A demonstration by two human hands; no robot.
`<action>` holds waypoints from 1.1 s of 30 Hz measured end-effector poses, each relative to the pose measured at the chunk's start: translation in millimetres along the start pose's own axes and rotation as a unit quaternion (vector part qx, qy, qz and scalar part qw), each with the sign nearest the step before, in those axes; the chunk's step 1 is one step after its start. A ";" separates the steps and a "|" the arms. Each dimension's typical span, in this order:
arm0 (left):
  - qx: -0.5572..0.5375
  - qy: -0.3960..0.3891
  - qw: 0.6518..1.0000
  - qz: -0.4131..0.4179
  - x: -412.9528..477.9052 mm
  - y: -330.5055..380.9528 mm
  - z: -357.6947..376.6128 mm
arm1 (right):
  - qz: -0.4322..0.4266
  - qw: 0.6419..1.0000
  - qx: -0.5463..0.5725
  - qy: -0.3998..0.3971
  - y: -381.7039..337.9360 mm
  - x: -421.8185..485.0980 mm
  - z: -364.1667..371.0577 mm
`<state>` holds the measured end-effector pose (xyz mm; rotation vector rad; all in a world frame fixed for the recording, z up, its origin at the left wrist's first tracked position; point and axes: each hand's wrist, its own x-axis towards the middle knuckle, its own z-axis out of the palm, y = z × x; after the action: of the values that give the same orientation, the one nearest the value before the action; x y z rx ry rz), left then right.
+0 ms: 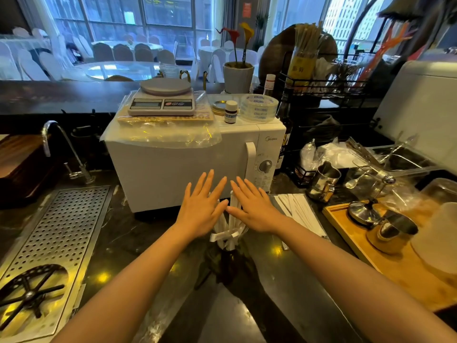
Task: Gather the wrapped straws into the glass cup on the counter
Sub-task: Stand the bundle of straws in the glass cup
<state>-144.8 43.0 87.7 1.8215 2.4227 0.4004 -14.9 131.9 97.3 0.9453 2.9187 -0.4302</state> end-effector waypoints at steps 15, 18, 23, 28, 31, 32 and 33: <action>-0.001 0.040 0.998 0.054 -18.9 7.1 27.0 | 0.074 0.997 0.015 0.005 1.4 5.2 8.9; 0.008 0.021 0.998 0.062 -14.9 3.6 32.3 | 0.079 0.997 0.011 -0.002 1.8 6.0 12.1; 0.009 0.019 0.998 0.057 -13.5 -1.2 35.2 | 0.077 0.997 0.015 0.000 2.5 5.3 11.1; -0.003 0.039 0.998 0.053 -8.7 8.5 21.8 | 0.064 0.996 0.054 0.036 7.2 2.4 2.6; -0.001 0.058 0.997 0.056 -3.5 22.9 13.1 | 0.057 0.993 0.076 0.067 15.0 -2.6 -4.6; -0.001 0.063 0.996 0.056 -1.0 29.0 12.0 | 0.056 0.992 0.080 0.077 19.3 -4.8 -7.0; -0.001 0.067 0.996 0.056 2.0 35.7 11.6 | 0.057 0.991 0.083 0.085 24.6 -7.4 -9.4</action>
<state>-109.5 55.9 85.9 1.9986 2.4081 0.5502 5.9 149.3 101.1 1.2204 2.9940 -0.6247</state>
